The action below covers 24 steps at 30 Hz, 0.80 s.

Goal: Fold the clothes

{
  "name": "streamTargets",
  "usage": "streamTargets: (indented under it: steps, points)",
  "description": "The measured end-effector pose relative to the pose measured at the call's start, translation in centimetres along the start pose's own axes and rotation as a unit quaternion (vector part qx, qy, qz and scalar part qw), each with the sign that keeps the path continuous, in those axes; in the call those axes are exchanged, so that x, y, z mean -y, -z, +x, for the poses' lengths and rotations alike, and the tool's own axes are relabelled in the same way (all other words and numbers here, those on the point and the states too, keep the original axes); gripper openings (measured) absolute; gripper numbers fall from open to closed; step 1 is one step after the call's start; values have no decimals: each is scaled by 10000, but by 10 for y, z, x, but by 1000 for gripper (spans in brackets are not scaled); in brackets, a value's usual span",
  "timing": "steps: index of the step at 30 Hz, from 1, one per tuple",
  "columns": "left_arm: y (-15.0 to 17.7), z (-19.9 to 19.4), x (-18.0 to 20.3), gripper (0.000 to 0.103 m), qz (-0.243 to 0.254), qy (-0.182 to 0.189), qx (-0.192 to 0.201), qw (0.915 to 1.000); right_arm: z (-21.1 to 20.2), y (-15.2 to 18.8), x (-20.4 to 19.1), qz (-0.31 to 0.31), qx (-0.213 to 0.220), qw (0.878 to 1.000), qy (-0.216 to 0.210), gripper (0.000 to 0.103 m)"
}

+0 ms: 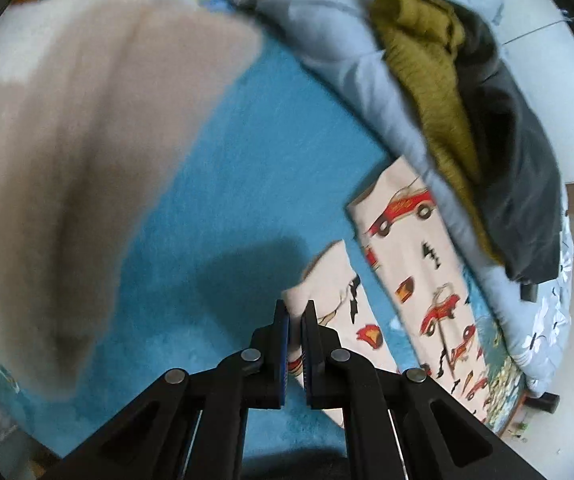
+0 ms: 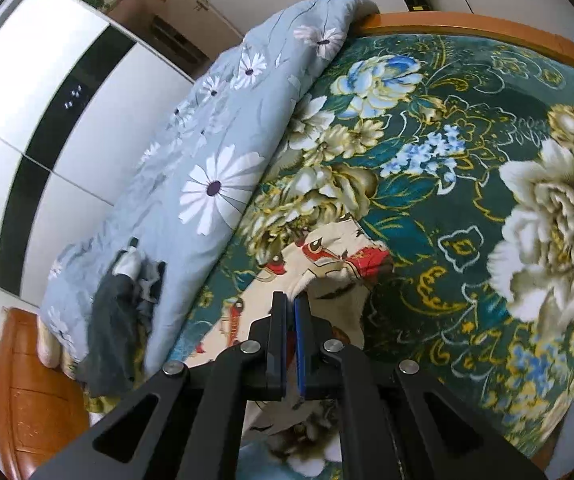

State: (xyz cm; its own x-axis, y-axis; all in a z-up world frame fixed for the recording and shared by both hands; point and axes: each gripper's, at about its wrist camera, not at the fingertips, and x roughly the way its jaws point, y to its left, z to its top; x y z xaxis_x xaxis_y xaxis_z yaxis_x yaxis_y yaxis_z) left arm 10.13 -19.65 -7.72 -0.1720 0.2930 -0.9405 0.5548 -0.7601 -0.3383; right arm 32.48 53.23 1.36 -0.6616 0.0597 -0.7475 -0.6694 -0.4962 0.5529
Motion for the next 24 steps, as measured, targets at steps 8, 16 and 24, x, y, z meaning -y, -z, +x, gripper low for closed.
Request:
streamTargets:
  steps: [8,16,24]
  points:
    - [-40,32,39,6,-261,72,-354,9990,32,-14,19,318,-197,9992,-150,3]
    - [-92,84,115,6,-588,-203,-388,9973,124,-61,-7,303,-551,9976,297,3]
    - [-109,102,124,9,-573,604,-228,9963,166,-69,0,403,-713,9948,612,4]
